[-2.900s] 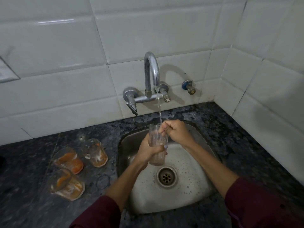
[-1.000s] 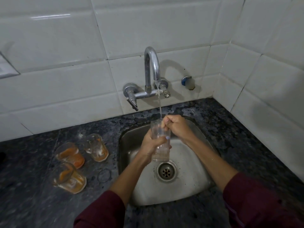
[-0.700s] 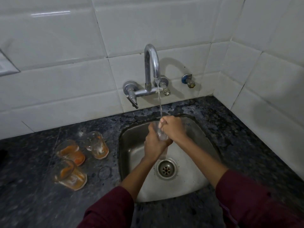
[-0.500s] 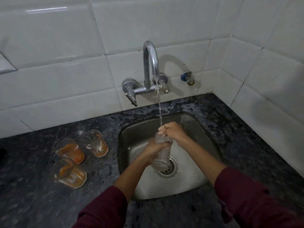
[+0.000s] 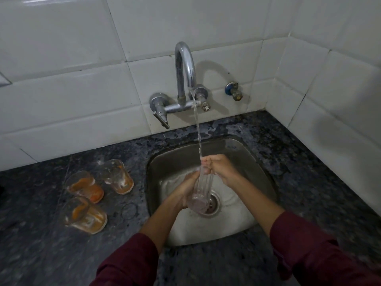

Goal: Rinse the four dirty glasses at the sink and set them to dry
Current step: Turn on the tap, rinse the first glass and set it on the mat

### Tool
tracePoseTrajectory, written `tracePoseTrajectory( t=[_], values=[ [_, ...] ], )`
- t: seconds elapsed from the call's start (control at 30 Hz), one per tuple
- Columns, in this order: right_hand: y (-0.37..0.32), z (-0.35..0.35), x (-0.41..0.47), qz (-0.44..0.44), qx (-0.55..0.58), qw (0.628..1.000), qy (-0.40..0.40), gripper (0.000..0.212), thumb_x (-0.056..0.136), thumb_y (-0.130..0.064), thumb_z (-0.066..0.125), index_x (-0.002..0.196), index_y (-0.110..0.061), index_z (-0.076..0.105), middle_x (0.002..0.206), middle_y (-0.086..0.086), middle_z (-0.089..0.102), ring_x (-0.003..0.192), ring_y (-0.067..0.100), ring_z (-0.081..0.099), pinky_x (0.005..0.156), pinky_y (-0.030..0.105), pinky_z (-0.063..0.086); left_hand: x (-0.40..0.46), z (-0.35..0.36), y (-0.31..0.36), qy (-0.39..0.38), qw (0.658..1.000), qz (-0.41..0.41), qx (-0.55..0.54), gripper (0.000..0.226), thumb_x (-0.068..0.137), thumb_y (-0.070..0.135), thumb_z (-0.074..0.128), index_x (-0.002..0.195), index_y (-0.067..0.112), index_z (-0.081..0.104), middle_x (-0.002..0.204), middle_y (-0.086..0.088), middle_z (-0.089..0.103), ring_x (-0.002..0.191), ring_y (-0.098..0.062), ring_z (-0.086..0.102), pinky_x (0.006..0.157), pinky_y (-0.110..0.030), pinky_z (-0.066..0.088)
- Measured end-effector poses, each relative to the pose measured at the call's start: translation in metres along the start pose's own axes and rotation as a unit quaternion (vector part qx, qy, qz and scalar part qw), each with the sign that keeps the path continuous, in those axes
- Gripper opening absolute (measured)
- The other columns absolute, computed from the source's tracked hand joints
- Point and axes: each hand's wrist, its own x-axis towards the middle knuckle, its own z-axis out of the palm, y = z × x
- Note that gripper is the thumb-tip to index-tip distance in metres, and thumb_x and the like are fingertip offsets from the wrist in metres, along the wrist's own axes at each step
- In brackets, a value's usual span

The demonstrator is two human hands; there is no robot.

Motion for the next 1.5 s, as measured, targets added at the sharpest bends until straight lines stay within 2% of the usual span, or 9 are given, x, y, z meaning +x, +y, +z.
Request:
tracePoseTrajectory(
  t=[0.13,0.27,0.53,0.7,0.87,0.97,1.07,1.23,1.5],
  values=[
    [0.005,-0.003,-0.014,-0.114,-0.007,0.991,0.065,0.036,0.086,-0.006,0.056,0.115,-0.028,0.06,0.119,0.001,0.062,0.107,0.017,0.059,0.094,0.036,0.049,0.004,-0.002,0.005,0.066,0.987,0.145,0.011,0.047,0.095,0.053,0.04,0.137,0.034,0.03,0.133,-0.01,0.048,0.114,-0.032,0.057,0.092,-0.056,0.05],
    [0.013,0.001,-0.028,-0.091,0.02,0.984,-0.153,0.101,0.077,-0.009,0.071,0.144,-0.049,0.006,0.126,-0.018,0.046,0.119,0.012,0.051,0.098,0.046,0.049,0.003,0.011,0.024,0.056,0.97,0.232,-0.032,0.042,0.099,0.044,0.034,0.139,0.032,0.027,0.131,-0.008,0.051,0.112,-0.025,0.06,0.085,-0.041,0.057],
    [-0.002,0.005,-0.03,-0.267,-0.417,0.868,-0.042,0.122,0.066,-0.026,0.073,0.138,-0.049,-0.023,0.157,0.005,0.006,0.127,0.031,0.045,0.083,0.036,0.05,0.012,0.017,0.055,0.22,0.87,0.4,0.185,0.029,0.1,0.028,0.045,0.079,0.012,0.057,0.075,-0.004,0.054,0.075,-0.016,0.052,0.073,-0.038,0.043],
    [-0.019,0.001,-0.025,-0.179,-0.105,0.964,-0.169,0.117,0.067,-0.001,0.075,0.144,-0.049,0.002,0.154,-0.011,0.016,0.131,0.018,0.042,0.087,0.039,0.055,0.009,0.013,0.067,0.165,0.924,0.344,-0.024,0.035,0.093,0.036,0.056,0.068,0.012,0.057,0.064,-0.009,0.055,0.062,-0.02,0.052,0.063,-0.032,0.045],
    [-0.03,-0.01,-0.024,-0.005,0.179,0.929,-0.323,0.1,0.068,0.0,0.071,0.138,-0.054,0.024,0.14,0.017,0.047,0.078,0.034,0.065,0.064,0.043,0.053,0.005,0.01,0.073,0.119,0.926,0.343,-0.104,0.036,0.098,0.024,0.048,0.064,0.013,0.051,0.053,0.004,0.057,0.051,-0.007,0.054,0.054,-0.021,0.048],
    [-0.037,0.0,-0.031,-0.082,-0.109,0.971,-0.194,0.112,0.07,-0.005,0.072,0.142,-0.054,0.002,0.146,0.007,0.038,0.101,0.029,0.062,0.074,0.043,0.057,0.005,0.007,0.079,0.182,0.902,0.378,0.106,0.04,0.1,0.027,0.044,0.064,0.014,0.054,0.06,-0.001,0.054,0.055,-0.007,0.049,0.054,-0.02,0.04],
    [-0.035,0.012,-0.034,-0.189,-0.385,0.901,-0.068,0.125,0.064,-0.022,0.078,0.135,-0.06,-0.018,0.135,0.011,0.039,0.103,0.036,0.058,0.073,0.042,0.056,0.002,0.01,0.083,0.222,0.861,0.417,0.189,0.046,0.1,0.029,0.045,0.055,0.018,0.049,0.054,0.001,0.048,0.045,0.001,0.042,0.047,-0.015,0.032],
    [-0.036,0.009,-0.036,-0.172,-0.057,0.961,-0.21,0.117,0.063,-0.007,0.078,0.14,-0.058,0.007,0.149,-0.015,0.026,0.136,0.025,0.037,0.099,0.049,0.048,-0.007,0.007,0.091,0.16,0.908,0.388,-0.004,0.045,0.098,0.028,0.049,0.055,0.013,0.047,0.05,0.001,0.049,0.044,-0.005,0.046,0.048,-0.019,0.041],
    [-0.047,0.003,-0.031,-0.006,0.151,0.947,-0.282,0.099,0.067,0.001,0.072,0.14,-0.047,0.026,0.126,0.014,0.053,0.076,0.028,0.067,0.059,0.039,0.056,0.003,0.001,0.098,0.149,0.914,0.374,-0.046,0.048,0.099,0.03,0.046,0.054,0.016,0.052,0.057,-0.002,0.058,0.064,-0.019,0.052,0.074,-0.035,0.044]
  ],
)
